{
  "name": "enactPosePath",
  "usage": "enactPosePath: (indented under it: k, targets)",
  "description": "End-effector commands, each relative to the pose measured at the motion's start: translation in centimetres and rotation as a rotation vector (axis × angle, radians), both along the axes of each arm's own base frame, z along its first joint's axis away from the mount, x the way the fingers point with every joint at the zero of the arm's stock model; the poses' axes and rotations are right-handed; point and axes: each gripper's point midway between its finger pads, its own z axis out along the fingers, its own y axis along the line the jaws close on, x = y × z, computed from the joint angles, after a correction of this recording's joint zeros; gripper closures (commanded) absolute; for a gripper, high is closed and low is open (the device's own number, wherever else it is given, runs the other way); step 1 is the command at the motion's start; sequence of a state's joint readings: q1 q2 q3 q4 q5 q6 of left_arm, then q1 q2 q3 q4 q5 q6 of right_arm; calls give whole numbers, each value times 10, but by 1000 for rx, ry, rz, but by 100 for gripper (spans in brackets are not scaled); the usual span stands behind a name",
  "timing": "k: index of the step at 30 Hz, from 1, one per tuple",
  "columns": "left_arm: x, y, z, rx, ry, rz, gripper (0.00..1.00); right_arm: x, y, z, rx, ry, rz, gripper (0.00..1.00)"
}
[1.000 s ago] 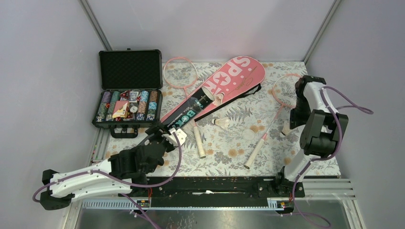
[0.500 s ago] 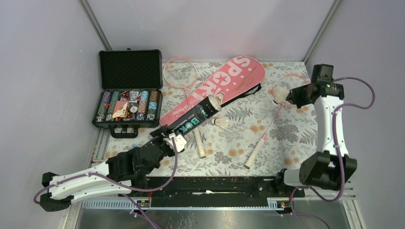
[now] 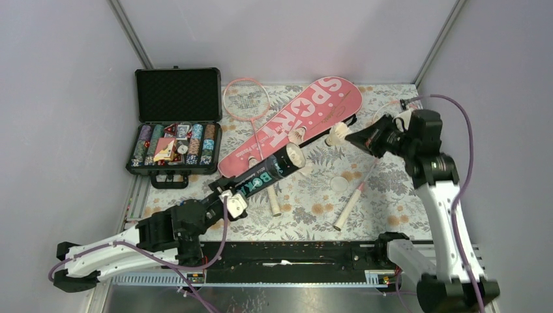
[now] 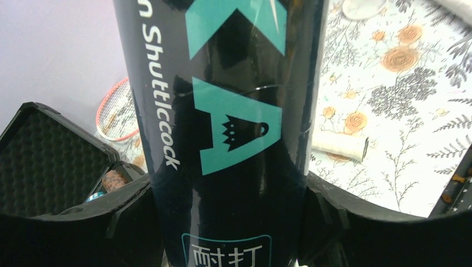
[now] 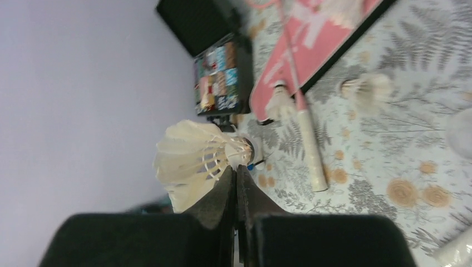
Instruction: Pack up the badminton gear
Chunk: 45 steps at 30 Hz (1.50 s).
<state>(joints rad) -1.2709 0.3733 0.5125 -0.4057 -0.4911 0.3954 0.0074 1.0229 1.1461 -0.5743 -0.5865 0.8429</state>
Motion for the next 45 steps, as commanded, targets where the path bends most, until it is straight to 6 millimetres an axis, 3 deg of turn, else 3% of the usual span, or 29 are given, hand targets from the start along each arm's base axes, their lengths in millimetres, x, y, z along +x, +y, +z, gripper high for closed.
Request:
enactPosePath:
  k: [1, 5, 12, 14, 27, 37, 45]
  targets:
    - [-9, -12, 31, -143, -33, -80, 60, -43, 25, 62, 115, -286, 82, 100]
    - [-18, -17, 31, -118, -37, -154, 60, -69, 17, 90, 124, -396, 26, 100]
    - [-26, -33, 35, -63, -31, -241, 60, -118, 36, 143, 215, -542, 215, 100]
    - [-25, -38, 37, -55, -25, -247, 60, -125, 38, 148, 220, -557, 236, 100]
    - [-13, -54, 51, -49, -18, -197, 62, -148, 49, 122, 275, -401, 347, 100]
    - [-9, -38, 52, -66, -16, -136, 62, -144, 50, 127, 297, -363, 345, 100]
    - [-3, -36, 62, -34, -64, -118, 61, -136, 55, 119, 313, -341, 380, 100]
